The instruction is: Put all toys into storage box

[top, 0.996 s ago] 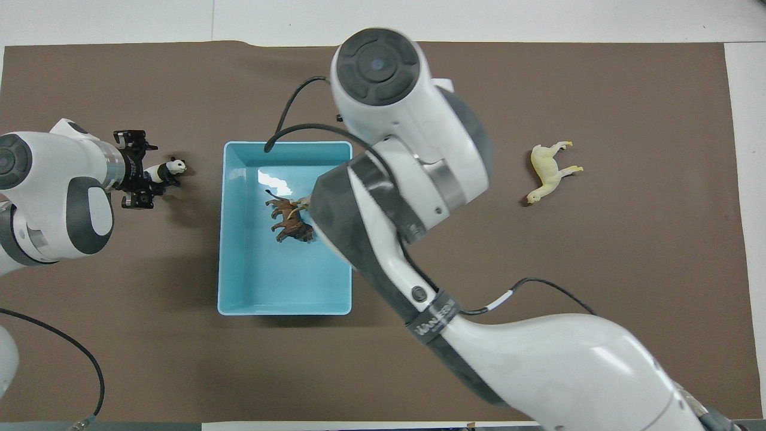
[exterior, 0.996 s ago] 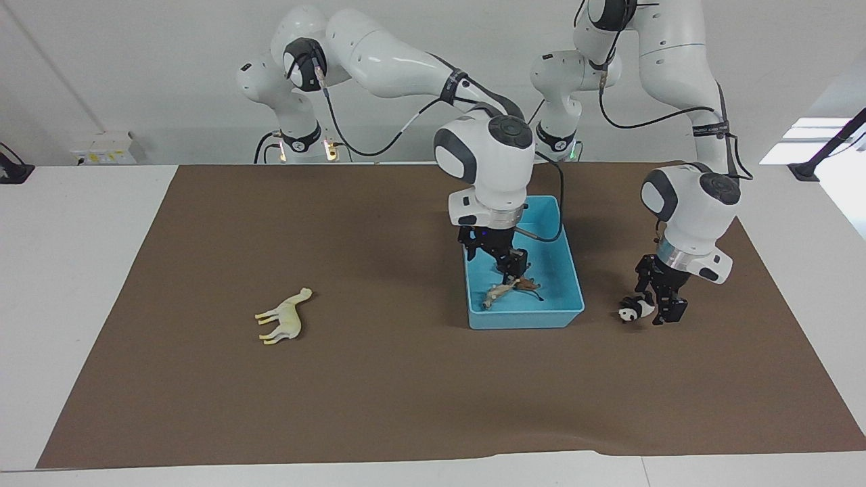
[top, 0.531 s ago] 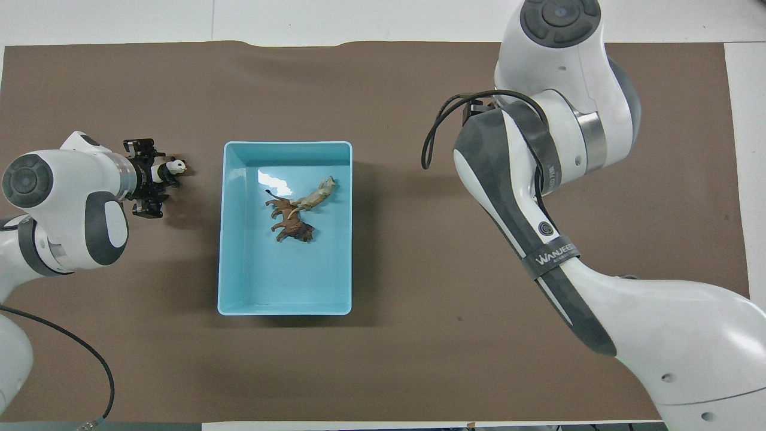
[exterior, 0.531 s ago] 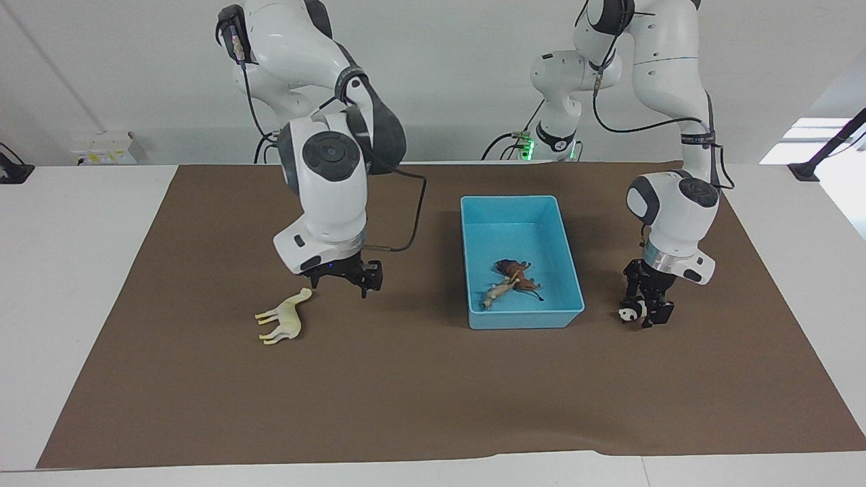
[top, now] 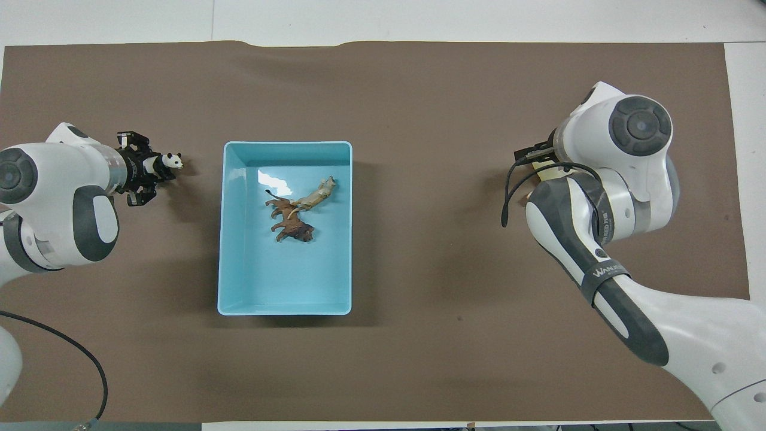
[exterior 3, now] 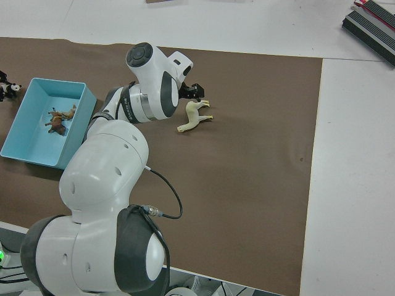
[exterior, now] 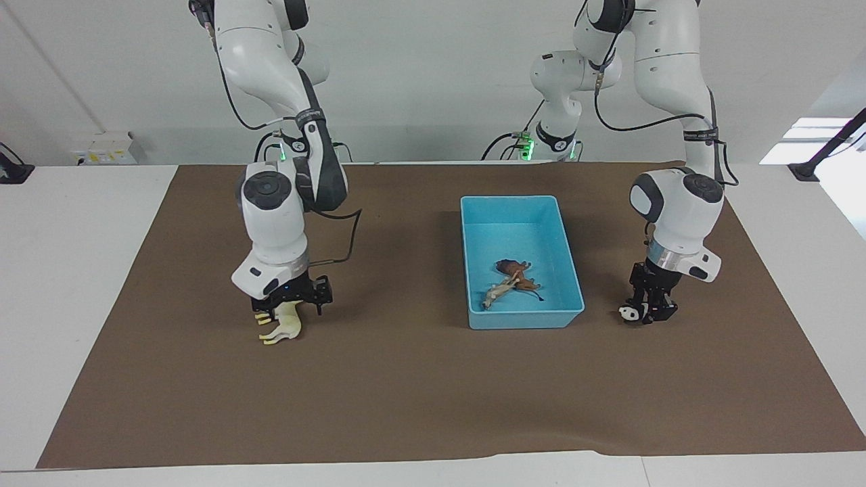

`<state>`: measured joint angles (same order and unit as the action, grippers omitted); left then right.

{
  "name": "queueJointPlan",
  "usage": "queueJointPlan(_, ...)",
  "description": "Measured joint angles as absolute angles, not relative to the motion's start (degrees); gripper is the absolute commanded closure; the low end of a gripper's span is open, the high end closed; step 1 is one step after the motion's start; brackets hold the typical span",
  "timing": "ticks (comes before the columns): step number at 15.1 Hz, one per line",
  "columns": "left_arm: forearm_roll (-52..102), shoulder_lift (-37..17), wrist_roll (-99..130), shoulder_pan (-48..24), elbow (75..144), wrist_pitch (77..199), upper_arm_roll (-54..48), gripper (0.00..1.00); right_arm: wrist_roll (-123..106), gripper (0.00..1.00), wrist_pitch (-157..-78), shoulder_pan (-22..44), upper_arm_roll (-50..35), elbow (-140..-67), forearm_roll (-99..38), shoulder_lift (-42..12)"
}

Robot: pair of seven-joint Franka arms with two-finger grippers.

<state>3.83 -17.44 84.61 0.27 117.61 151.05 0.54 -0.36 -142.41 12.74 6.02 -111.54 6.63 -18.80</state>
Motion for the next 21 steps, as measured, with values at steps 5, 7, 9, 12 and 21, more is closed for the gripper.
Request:
queueJointPlan(5, 3.9, -12.7, 84.9, -3.2, 100.3, 123.3, -3.3, 0.94, -2.6, 0.00, -151.9, 11.7, 5.7, -119.2, 6.6, -17.7)
queueJointPlan(7, 3.9, -10.9, 85.4, -6.1, 96.4, 115.6, -6.0, 0.94, -4.4, 0.00, -154.4, 11.8, 5.5, -120.2, 6.6, -17.7)
queueJointPlan(9, 3.9, -10.0, 85.8, -10.7, 97.2, 113.5, -7.0, 0.94, -6.5, 0.02, -156.0, 11.6, 5.5, -120.9, 6.6, -17.7)
queueJointPlan(12, 3.9, -8.7, 85.8, -15.0, 103.9, 115.1, -7.2, 0.70, -7.3, 0.08, -158.0, 11.5, 5.6, -121.7, 6.6, -17.7)
queueJointPlan(21, 2.7, -1.5, 84.1, -14.0, 110.8, 119.0, -6.1, 0.00, -7.3, 1.00, -160.8, 9.8, 5.6, -123.5, 6.6, -17.9)
